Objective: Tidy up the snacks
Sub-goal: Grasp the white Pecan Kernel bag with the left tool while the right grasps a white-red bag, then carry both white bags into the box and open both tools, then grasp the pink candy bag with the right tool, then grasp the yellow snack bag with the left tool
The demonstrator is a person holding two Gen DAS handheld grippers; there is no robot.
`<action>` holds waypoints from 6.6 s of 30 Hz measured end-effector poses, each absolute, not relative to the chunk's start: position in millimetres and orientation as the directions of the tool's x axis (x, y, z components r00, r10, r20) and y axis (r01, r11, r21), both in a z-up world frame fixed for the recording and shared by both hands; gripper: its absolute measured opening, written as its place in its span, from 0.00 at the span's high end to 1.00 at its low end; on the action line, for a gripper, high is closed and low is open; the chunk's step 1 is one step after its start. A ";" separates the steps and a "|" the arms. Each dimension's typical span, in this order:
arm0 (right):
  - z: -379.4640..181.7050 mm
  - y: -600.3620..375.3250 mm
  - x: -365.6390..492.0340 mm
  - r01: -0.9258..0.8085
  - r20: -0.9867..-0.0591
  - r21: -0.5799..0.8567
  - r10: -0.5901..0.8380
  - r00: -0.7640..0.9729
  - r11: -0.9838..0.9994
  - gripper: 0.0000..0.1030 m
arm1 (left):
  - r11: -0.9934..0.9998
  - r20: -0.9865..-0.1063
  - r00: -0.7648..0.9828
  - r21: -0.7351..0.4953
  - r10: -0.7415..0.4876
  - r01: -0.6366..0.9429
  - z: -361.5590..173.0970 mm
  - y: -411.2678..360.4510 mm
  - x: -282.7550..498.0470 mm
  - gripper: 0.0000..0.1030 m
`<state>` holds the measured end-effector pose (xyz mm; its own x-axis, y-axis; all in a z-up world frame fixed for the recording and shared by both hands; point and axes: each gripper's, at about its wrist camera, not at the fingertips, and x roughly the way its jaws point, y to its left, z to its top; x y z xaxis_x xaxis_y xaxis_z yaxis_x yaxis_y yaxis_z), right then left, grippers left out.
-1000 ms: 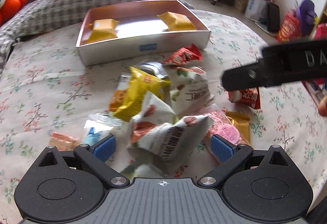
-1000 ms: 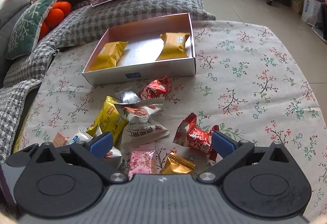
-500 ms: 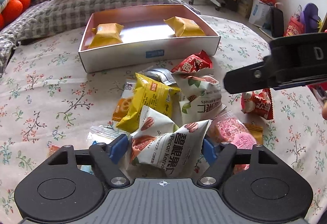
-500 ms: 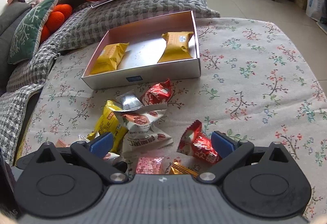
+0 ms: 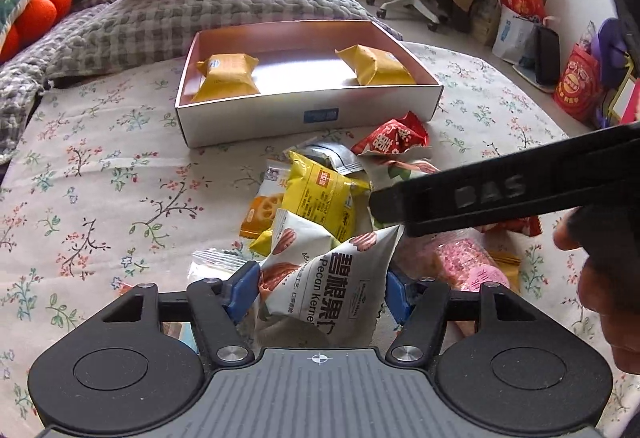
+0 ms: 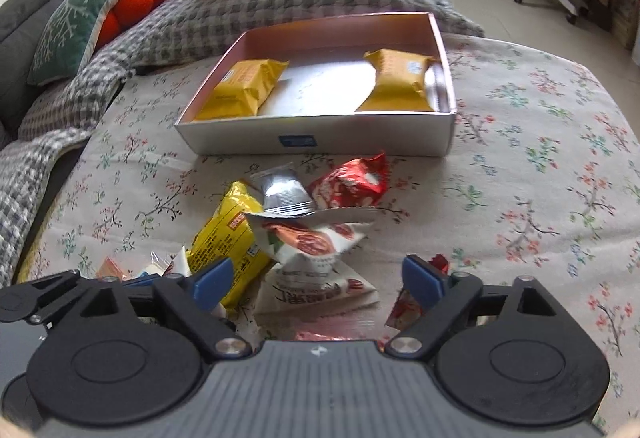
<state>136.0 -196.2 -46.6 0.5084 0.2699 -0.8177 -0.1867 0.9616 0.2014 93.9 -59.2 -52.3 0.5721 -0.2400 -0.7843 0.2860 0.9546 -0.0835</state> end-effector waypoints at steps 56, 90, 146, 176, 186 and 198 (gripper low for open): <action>-21.3 -249.4 139.5 -0.084 -0.668 0.555 0.504 0.547 0.827 0.66 | 0.961 -0.689 0.681 -0.086 -0.248 0.262 -20.1 -46.4 104.2 0.41; -28.9 -266.7 225.8 0.035 -0.617 0.575 0.406 0.675 0.817 0.66 | 0.960 -0.624 0.752 0.012 -0.211 0.280 -28.8 -67.4 234.5 0.39; -6.8 -236.6 111.6 -0.015 -0.796 0.402 0.358 0.489 0.915 0.20 | 0.987 -0.815 0.560 -0.092 -0.152 0.134 -23.6 2.4 115.0 0.17; -41.7 -189.3 94.5 -0.138 -0.885 0.224 0.261 0.386 0.965 0.72 | 0.989 -0.821 0.552 -0.107 -0.145 0.101 -37.1 14.6 100.0 0.18; -28.0 -210.1 105.9 -0.049 -0.838 0.296 0.284 0.465 0.954 0.72 | 0.955 -0.798 0.563 -0.054 -0.218 0.292 -41.0 -42.9 109.9 0.17; -21.0 -221.8 112.1 -0.011 -0.810 0.294 0.256 0.527 0.956 0.72 | 0.933 -0.790 0.589 0.066 -0.168 0.354 -62.3 -81.0 130.6 0.54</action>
<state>112.1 -221.8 -21.0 0.5273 0.2556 -0.8104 -0.0113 0.9557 0.2941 130.6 -81.0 -62.3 0.5893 -0.1682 -0.7902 0.3544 0.9328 0.0658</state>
